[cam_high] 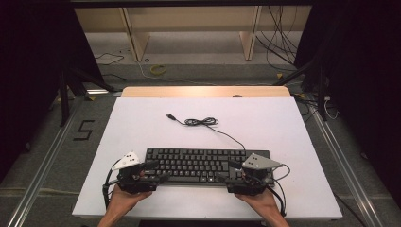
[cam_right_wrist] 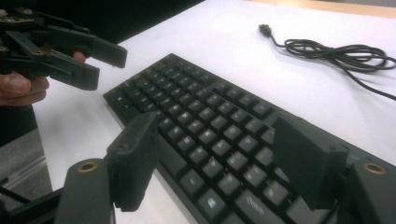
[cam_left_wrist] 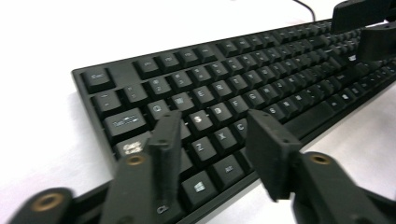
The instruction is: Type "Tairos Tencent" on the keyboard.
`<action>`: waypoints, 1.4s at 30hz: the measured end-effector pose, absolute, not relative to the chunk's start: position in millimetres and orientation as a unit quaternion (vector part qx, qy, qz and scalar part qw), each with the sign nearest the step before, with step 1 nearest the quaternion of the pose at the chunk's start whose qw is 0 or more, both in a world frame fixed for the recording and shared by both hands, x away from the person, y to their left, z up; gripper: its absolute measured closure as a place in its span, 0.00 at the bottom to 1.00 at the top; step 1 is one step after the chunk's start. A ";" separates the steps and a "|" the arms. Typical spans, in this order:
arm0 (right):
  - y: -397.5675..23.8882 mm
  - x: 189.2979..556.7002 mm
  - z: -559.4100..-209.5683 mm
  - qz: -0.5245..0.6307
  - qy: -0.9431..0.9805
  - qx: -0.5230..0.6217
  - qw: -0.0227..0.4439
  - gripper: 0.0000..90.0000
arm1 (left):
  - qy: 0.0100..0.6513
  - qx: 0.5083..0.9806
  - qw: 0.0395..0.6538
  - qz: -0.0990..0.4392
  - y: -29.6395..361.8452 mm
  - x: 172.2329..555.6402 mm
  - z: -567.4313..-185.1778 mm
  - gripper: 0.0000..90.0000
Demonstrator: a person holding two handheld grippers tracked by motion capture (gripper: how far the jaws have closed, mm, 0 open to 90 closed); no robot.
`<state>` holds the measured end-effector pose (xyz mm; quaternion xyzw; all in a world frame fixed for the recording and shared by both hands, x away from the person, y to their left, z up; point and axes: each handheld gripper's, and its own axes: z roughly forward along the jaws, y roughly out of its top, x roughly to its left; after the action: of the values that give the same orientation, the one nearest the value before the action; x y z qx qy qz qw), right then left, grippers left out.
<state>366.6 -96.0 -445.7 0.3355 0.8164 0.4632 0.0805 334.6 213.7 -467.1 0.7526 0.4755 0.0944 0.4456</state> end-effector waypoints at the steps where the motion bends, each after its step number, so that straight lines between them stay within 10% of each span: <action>1: -96.0 366.6 -445.7 0.463 0.816 0.335 0.081 0.58 | 0.476 0.753 0.446 0.094 213.7 334.6 -467.1 0.64; 22: -50.3 391.1 -463.6 0.422 0.839 0.337 0.064 1.00 | 0.479 0.775 0.397 0.108 214.5 336.9 -471.8 0.99; 42: -25.4 400.6 -475.4 0.399 0.849 0.339 0.064 1.00 | 0.488 0.780 0.378 0.105 217.2 341.3 -476.0 0.99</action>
<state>400.6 -25.4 -475.4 0.3391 0.8495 0.3991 0.0644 341.3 217.2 -476.0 0.7800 0.4876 0.1055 0.3779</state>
